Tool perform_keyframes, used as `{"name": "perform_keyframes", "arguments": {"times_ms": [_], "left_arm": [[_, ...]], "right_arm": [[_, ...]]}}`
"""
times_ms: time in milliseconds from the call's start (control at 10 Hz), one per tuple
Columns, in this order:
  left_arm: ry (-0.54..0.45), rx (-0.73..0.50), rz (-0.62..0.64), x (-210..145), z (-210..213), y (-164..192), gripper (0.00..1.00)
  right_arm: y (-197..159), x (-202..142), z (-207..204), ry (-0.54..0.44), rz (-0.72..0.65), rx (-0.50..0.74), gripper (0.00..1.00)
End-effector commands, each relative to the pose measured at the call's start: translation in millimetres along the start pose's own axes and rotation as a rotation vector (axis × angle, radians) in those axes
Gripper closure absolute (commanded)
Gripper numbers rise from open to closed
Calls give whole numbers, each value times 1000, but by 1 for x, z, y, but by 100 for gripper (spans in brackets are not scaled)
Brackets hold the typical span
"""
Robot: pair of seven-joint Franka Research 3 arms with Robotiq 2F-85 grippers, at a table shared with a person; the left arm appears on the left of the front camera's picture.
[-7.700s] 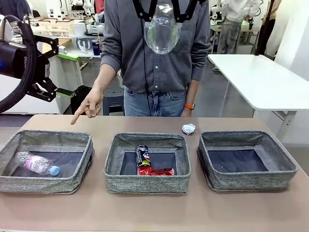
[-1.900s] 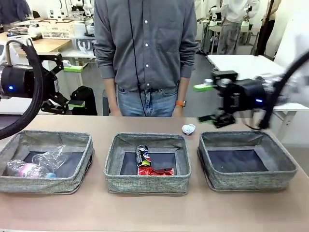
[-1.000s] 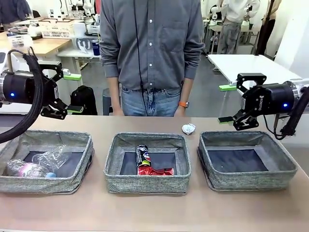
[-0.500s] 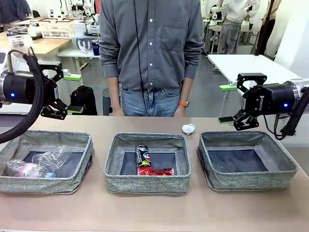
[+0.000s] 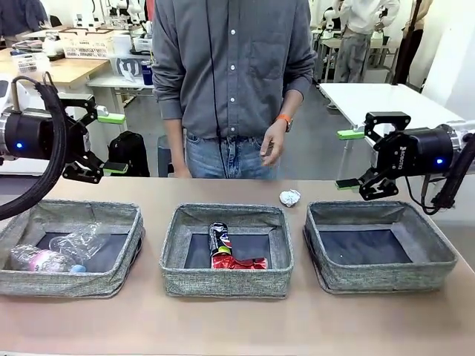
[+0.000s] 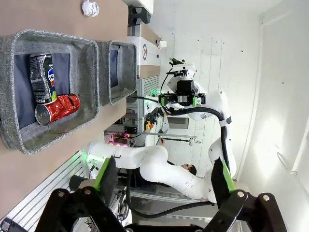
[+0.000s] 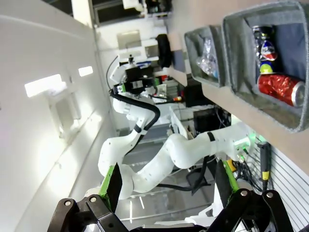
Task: Sort the waste into the appropriate baskets.
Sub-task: Pick up the waste item pointed out by the person.
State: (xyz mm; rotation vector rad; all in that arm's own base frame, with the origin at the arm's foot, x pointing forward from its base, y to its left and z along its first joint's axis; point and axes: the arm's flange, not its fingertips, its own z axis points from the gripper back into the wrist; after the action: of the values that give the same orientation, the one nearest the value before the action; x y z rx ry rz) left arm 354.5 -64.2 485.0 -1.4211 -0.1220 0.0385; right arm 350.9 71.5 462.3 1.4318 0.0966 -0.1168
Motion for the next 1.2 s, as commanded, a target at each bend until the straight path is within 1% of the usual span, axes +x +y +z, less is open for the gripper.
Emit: {"name": "perform_keyframes", "arguments": {"times_ms": [0, 900, 1000, 1100], "left_arm": [[-13, -11, 5, 0, -2, -3, 0], [-13, -11, 5, 0, -2, -3, 0], [-13, -11, 5, 0, -2, -3, 0], [-13, -11, 5, 0, -2, -3, 0]], "right_arm": [[1, -1, 0, 2, 2, 15, 0], [1, -1, 0, 2, 2, 15, 0], [0, 0, 0, 1, 0, 0, 0], [17, 14, -36, 200, 151, -217, 0]]}}
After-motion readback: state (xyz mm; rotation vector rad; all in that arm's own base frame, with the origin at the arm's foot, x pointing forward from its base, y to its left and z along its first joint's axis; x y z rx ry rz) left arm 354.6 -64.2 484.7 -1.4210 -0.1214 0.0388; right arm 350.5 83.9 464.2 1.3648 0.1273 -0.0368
